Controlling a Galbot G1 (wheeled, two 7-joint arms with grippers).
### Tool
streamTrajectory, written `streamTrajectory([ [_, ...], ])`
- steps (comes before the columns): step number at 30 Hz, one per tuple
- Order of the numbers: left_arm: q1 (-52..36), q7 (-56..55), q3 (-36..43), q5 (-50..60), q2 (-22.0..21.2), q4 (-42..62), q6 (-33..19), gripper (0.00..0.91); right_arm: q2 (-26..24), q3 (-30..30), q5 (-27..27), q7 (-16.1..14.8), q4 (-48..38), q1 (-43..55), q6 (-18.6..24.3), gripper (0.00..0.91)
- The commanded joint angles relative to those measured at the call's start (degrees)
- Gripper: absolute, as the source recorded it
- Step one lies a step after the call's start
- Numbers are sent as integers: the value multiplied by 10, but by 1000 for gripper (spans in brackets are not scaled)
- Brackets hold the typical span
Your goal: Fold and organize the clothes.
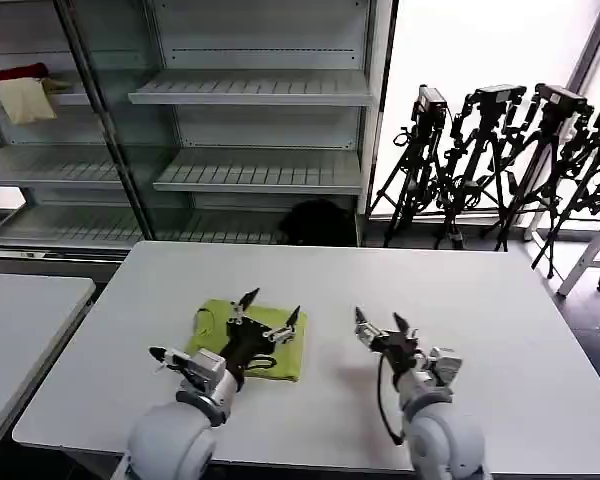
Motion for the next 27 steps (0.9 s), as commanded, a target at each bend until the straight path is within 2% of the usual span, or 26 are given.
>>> streamTrajectory([
  [1, 30, -5, -152, -40, 18, -12, -3, 907, 55, -163, 147, 132, -70, 28, -18, 907],
  [9, 58, -7, -170, -55, 0, -3, -10, 907, 64, -173, 148, 156, -87, 30, -18, 907],
  [10, 59, -7, -169, -54, 0, -3, -11, 907, 65, -173, 146, 157, -89, 31, -18, 856],
  [11, 63, -8, -168, -55, -2, -3, -12, 907, 67, -173, 143, 162, -93, 34, -18, 856],
  [12, 65, -8, -167, -55, -4, -3, -12, 907, 68, -172, 143, 166, -97, 36, -18, 514],
  [13, 68, -8, -166, -54, -7, -3, -13, 907, 69, -170, 143, 169, -99, 38, -18, 373],
  [14, 72, -9, -165, -55, -9, -3, -15, 907, 71, -168, 142, 171, -103, 40, -17, 20],
  [27, 88, -12, -166, -57, -15, 1, -27, 907, 69, -152, 133, 176, -99, 47, -17, 0],
])
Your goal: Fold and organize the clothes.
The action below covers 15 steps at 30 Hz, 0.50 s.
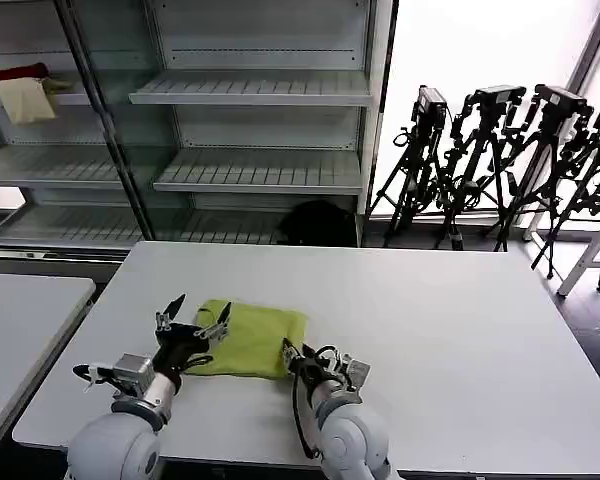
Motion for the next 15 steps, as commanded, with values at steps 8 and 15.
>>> streamTrajectory([
  [8, 17, -2, -19, -4, -2, 0, -8, 907, -32, 37, 14, 7, 38, 5, -5, 0],
  [15, 17, -2, -16, -4, -5, 0, -9, 907, -114, 106, 65, -7, 96, -2, -5, 0],
])
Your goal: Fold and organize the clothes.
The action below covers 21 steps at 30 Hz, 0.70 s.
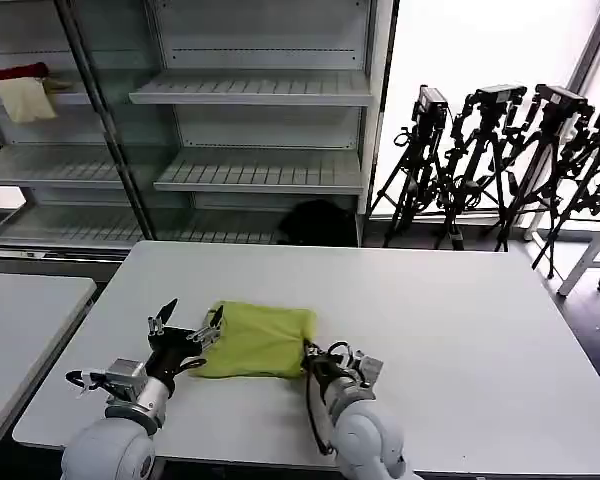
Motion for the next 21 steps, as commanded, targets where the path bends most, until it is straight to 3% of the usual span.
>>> streamTrajectory([
  [1, 4, 0, 0, 0, -3, -1, -1, 907, -102, 91, 57, -20, 72, -4, 0, 0],
  [9, 9, 0, 5, 0, -6, -1, -2, 907, -159, 158, 85, -48, 85, -31, 1, 0],
  [10, 9, 0, 5, 1, -7, 0, -2, 907, -161, 160, 85, -50, 85, -35, 1, 494],
  [11, 10, 0, 6, 1, -7, 0, -2, 907, -161, 162, 76, -55, 85, -41, 1, 907],
  [15, 9, 1, 8, 2, -8, 1, -3, 907, -153, 150, 27, -78, 86, -55, 2, 907],
  [18, 11, 2, 6, 2, -7, -1, -6, 907, -147, 149, -39, -109, 89, -70, 3, 907],
  [21, 13, 3, 3, 1, -5, -2, -9, 907, -132, 177, -152, -183, 91, -89, 5, 907],
])
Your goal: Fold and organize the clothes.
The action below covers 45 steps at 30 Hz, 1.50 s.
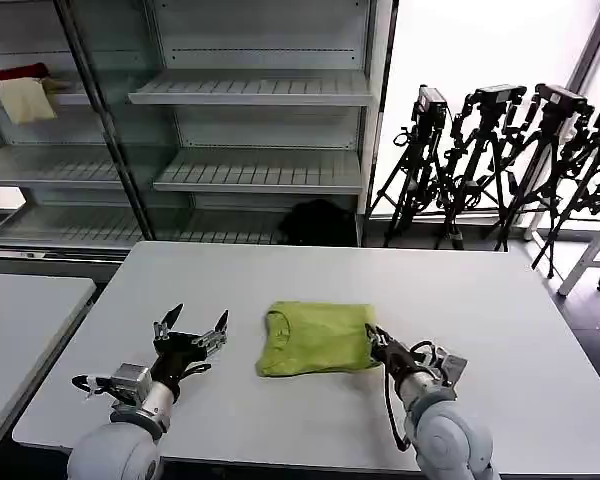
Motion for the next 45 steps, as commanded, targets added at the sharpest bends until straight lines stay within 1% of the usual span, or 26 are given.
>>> streamTrajectory([
  [1, 4, 2, -6, -1, 3, -1, -7, 907, 0, 77, -243, -153, 19, -53, 3, 907],
  [2, 4, 2, -7, -2, 3, 0, -8, 907, 15, 103, -316, -174, 19, -56, 4, 907],
  [3, 3, 2, -9, -4, 4, 2, -12, 907, 5, 118, -366, -186, 16, -56, 8, 907],
  [4, 3, 3, -11, -6, 4, 4, -14, 907, -5, 124, -366, -179, 16, -57, 23, 907],
  [5, 2, 3, -14, -8, 5, 8, -20, 907, -12, 146, -370, -184, 14, -56, 31, 907],
  [6, -2, 5, -19, -11, 5, 13, -25, 907, -14, 180, -390, -197, 2, -54, 45, 907],
  [7, -4, 7, -24, -14, 6, 17, -27, 907, -15, 188, -393, -199, 1, -53, 49, 907],
  [8, -6, 9, -28, -24, 7, 21, -33, 907, -28, 222, -405, -218, -10, -53, 59, 907],
  [9, -14, 13, -40, -38, 10, 28, -35, 907, -43, 248, -395, -219, -17, -57, 74, 907],
  [10, -18, 16, -43, -48, 12, 31, -36, 907, -49, 264, -390, -223, -20, -57, 77, 907],
  [12, -34, 21, -61, -76, 20, 49, -40, 907, -66, 300, -394, -222, -38, -58, 112, 907],
  [14, -44, 26, -74, -91, 25, 71, -45, 907, -83, 315, -400, -224, -49, -65, 134, 907],
  [15, -55, 25, -82, -105, 32, 81, -50, 907, -92, 324, -401, -221, -59, -67, 158, 907],
  [18, -63, 26, -93, -140, 42, 104, -48, 907, -99, 334, -408, -230, -77, -71, 177, 907],
  [21, -65, 26, -94, -145, 47, 117, -48, 907, -99, 332, -410, -238, -92, -71, 179, 907],
  [26, -60, 25, -101, -157, 48, 122, -48, 907, -97, 314, -416, -238, -112, -67, 185, 907],
  [37, -57, 23, -111, -171, 52, 140, -48, 907, -107, 315, -418, -231, -121, -74, 182, 907],
  [41, -58, 18, -109, -170, 50, 143, -47, 907, -112, 321, -416, -234, -121, -78, 177, 907],
  [45, -58, 19, -105, -170, 51, 153, -58, 907, -117, 321, -389, -244, -119, -80, 171, 907],
])
